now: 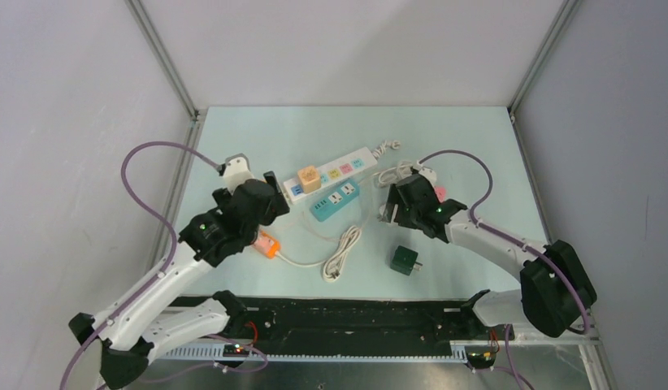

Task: Insert the plug
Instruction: Pick up the plug from the center of the board.

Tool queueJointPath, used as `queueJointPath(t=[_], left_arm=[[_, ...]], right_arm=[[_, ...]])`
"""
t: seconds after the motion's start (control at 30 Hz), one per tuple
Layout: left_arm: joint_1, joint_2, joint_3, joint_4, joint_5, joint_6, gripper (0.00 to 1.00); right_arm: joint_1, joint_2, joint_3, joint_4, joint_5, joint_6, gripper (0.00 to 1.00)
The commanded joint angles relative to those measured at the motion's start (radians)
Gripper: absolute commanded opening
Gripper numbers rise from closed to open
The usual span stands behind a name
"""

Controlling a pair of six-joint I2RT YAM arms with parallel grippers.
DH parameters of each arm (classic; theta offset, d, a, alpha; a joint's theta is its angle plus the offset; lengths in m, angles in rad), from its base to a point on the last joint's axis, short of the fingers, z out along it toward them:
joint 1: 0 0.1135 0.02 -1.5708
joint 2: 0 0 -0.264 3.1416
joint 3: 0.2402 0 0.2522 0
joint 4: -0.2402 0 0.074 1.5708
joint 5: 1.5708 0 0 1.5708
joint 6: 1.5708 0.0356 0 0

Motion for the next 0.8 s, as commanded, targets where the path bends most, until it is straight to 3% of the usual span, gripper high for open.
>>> queueJointPath(t=[0.0,0.17,0.37,0.53,0.77], left_arm=[[0.134,0.018,0.022,0.086,0.132,0.07,1.0],[0.268,0.166,0.04,0.153,0.132,0.113,1.0],[0.393,0.517,0.114,0.188,0.151,0.124,1.0],[0.4,0.659,0.136,0.321,0.174,0.206,1.0],[0.421,0.833,0.196,0.359,0.194,0.238,0.99]], right_arm=[[0.006,-0.051,-0.033,-0.025,0.015,0.004,0.81],[0.011,-0.094,-0.038,-0.024,0.001,0.031,0.8],[0.0,-0.133,-0.038,0.029,-0.071,0.012,0.8],[-0.015,-0.149,-0.034,0.029,-0.114,-0.01,0.81],[-0.031,-0.222,-0.033,0.051,-0.196,-0.054,0.82]])
